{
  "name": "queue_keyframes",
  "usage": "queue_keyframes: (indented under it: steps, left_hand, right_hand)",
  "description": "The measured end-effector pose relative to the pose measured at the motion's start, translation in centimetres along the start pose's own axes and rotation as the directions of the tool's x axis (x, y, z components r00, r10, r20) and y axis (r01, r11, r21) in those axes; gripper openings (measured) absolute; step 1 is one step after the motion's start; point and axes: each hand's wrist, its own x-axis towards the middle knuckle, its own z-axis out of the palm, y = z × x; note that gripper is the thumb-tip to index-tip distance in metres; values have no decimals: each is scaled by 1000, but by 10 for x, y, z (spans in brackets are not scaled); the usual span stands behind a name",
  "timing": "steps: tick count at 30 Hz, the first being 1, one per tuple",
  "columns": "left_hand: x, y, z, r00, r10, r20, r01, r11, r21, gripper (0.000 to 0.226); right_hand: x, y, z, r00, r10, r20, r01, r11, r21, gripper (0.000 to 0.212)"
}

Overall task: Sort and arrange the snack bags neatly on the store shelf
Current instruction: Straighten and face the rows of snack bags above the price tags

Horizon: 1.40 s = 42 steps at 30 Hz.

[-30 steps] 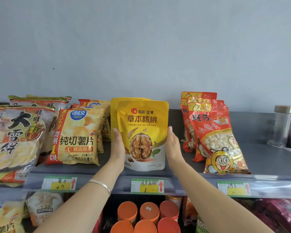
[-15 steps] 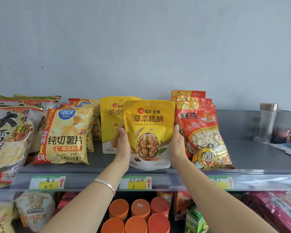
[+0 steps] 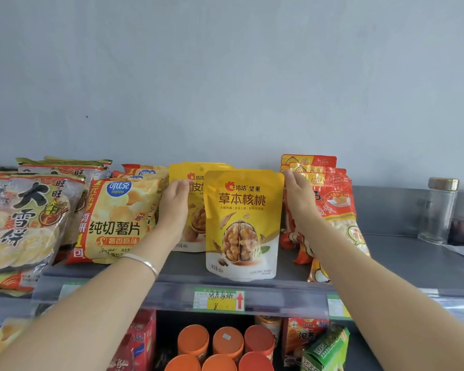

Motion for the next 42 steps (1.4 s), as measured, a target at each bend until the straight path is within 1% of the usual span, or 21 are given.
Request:
queue_keyframes:
  steps: [4, 7, 11, 13, 15, 17, 19, 22, 24, 26, 30, 35, 39, 42]
  left_hand:
    - [34, 25, -11, 989, 133, 61, -143, 965, 221, 23]
    - [59, 37, -13, 965, 217, 151, -257, 900, 352, 20]
    - [89, 38, -9, 911, 209, 355, -368, 798, 476, 17]
    - [102, 35, -4, 885, 202, 420, -417, 747, 518, 17]
    - [112, 33, 0, 865, 204, 458, -455, 705, 544, 17]
    - [120, 32, 2, 848, 199, 491, -492, 641, 590, 17]
    - [132, 31, 2, 837, 202, 508, -513, 609, 605, 16]
    - [147, 32, 1, 824, 215, 525, -524, 642, 560, 12]
    - [155, 33, 1, 809, 195, 555, -522, 672, 525, 10]
    - [160, 34, 3, 791, 171, 587, -531, 669, 520, 11]
    - [172, 39, 10, 764, 118, 635, -547, 641, 539, 13]
    - [192, 39, 14, 748, 20, 664, -523, 634, 570, 10]
    - [204, 28, 16, 724, -59, 688, -499, 643, 581, 14]
    - [215, 21, 17, 690, -136, 711, -510, 605, 611, 20]
  right_hand:
    - [27, -33, -2, 985, -88, 151, 120, 967, -222, 33]
    - [43, -55, 2, 964, -92, 250, 183, 911, -369, 32]
    - [57, -77, 17, 927, -130, 351, 316, 776, -546, 31]
    - [63, -83, 27, 898, -123, 422, 378, 706, -599, 28]
    - [67, -90, 38, 855, -112, 507, 457, 626, -632, 26]
    - [71, -98, 48, 819, -103, 564, 512, 574, -639, 26]
    - [78, -104, 57, 790, -75, 609, 543, 546, -638, 27]
    - [92, -106, 67, 753, 8, 658, 550, 541, -636, 26]
    - [103, -105, 72, 733, 41, 679, 560, 529, -637, 26]
    - [115, -101, 77, 716, 70, 695, 567, 523, -637, 26]
    - [134, -97, 85, 664, 124, 737, 582, 533, -614, 27]
    - [159, -84, 100, 583, 132, 801, 622, 562, -545, 27]
    - [174, -68, 119, 505, 132, 853, 642, 602, -474, 15]
    - [180, -61, 128, 483, 118, 868, 651, 614, -446, 7]
